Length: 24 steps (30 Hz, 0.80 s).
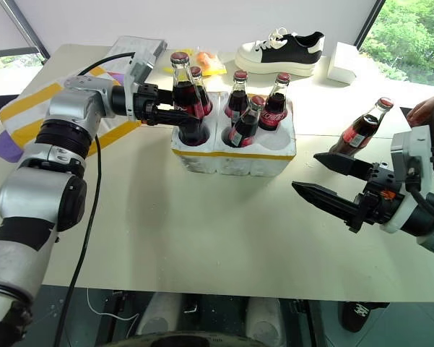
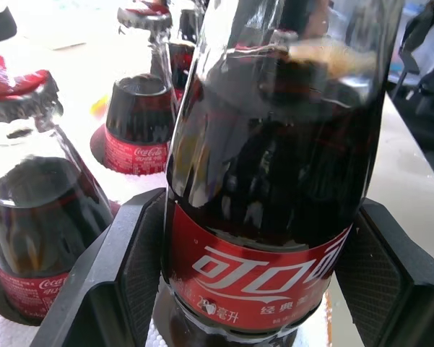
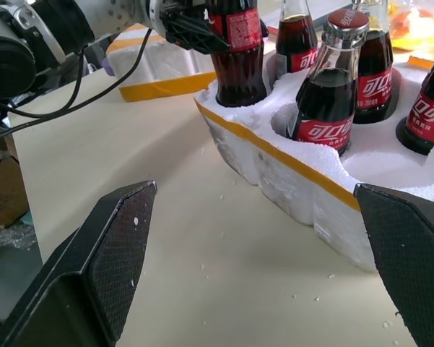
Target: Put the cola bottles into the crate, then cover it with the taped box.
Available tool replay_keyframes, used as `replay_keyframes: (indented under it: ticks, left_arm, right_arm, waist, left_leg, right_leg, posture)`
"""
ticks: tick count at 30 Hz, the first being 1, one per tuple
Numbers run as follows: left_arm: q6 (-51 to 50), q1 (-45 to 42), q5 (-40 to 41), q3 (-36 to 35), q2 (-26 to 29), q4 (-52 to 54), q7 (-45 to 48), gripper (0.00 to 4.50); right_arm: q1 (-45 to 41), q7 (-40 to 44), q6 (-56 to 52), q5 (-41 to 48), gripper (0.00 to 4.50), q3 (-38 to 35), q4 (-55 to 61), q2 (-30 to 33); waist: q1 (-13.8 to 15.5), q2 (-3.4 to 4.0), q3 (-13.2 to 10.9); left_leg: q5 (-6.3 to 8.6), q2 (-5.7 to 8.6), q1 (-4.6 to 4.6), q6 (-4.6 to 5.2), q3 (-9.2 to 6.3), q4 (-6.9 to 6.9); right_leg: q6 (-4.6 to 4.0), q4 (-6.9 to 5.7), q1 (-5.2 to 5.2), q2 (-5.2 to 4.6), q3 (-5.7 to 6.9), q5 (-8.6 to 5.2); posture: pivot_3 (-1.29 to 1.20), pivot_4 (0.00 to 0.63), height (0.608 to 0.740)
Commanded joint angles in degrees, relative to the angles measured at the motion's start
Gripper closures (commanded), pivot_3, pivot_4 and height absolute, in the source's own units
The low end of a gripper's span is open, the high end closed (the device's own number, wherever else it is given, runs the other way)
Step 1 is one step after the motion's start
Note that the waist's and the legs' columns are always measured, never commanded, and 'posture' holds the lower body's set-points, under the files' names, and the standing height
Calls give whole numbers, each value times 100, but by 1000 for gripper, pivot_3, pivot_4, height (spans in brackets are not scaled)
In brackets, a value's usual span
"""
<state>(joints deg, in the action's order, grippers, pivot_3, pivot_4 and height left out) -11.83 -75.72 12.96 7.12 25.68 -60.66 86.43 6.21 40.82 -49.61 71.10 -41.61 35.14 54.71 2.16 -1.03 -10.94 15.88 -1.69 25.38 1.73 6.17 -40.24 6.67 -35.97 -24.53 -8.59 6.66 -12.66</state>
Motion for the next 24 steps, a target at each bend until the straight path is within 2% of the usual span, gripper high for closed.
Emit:
replay_keyframes:
  ticks: [1, 4, 6, 8, 16, 19, 24]
  left_arm:
    - [266, -53, -85, -136, 6, 110, 80, 1721]
    - [285, 92, -141, -165, -24, 148, 44, 1721]
    - [294, 232, -158, -191, -52, 201, -99, 670]
    - [225, 357, -109, -238, -55, 300, -135, 43]
    - [-340, 847, 125, -486, 195, 1264, -93, 43]
    - [-1119, 1199, 497, -666, 558, 2404, 31, 43]
    - [-3156, 2319, 1764, -1278, 1564, 5052, -16, 43]
  right_arm:
    - [-26, -31, 130, 120, 0, -216, 137, 17]
    - [-54, -47, 122, 149, 0, -218, 144, 49]
    - [-106, -52, 113, 173, 0, -212, 122, 98]
    - [-171, -55, 105, 190, 0, -191, 66, 148]
    - [-432, -23, 120, 0, 0, -11, -205, 308]
    - [-478, -108, 197, -300, 0, -12, -350, 279]
    - [-396, -483, 271, -688, 0, -95, -514, 25]
  waist:
    - [-1, 0, 0]
    - [-6, 1, 0]
    - [-5, 1, 1]
    - [-5, 2, 1]
    - [-2, 2, 1]
    - [-22, 2, 1]
    - [-89, 6, 3]
  left_leg:
    - [0, 0, 0, 1, -1, 0]
    - [1, -1, -1, 1, -1, 0]
    - [2, -2, -2, 4, -1, 0]
    - [3, -2, -2, 5, -2, 0]
    - [2, -2, -1, 3, -3, -2]
    - [-1, -3, -2, -1, -3, -2]
    - [-14, -10, -3, -23, -3, -1]
  right_leg:
    - [0, -1, 0, 0, 0, 0]
    - [0, -1, 0, 1, 0, 0]
    - [0, -1, 0, 0, 0, 0]
    - [0, -1, 0, 0, -1, 0]
    - [-1, -3, 1, -1, -1, 1]
    - [-1, -4, 1, 0, -1, 1]
    - [-1, -5, 1, 3, -2, 0]
  posture:
    - [0, 150, 740]
    - [0, 150, 740]
    - [0, 150, 740]
    - [0, 150, 740]
    - [0, 150, 740]
    - [0, 150, 740]
    - [0, 150, 740]
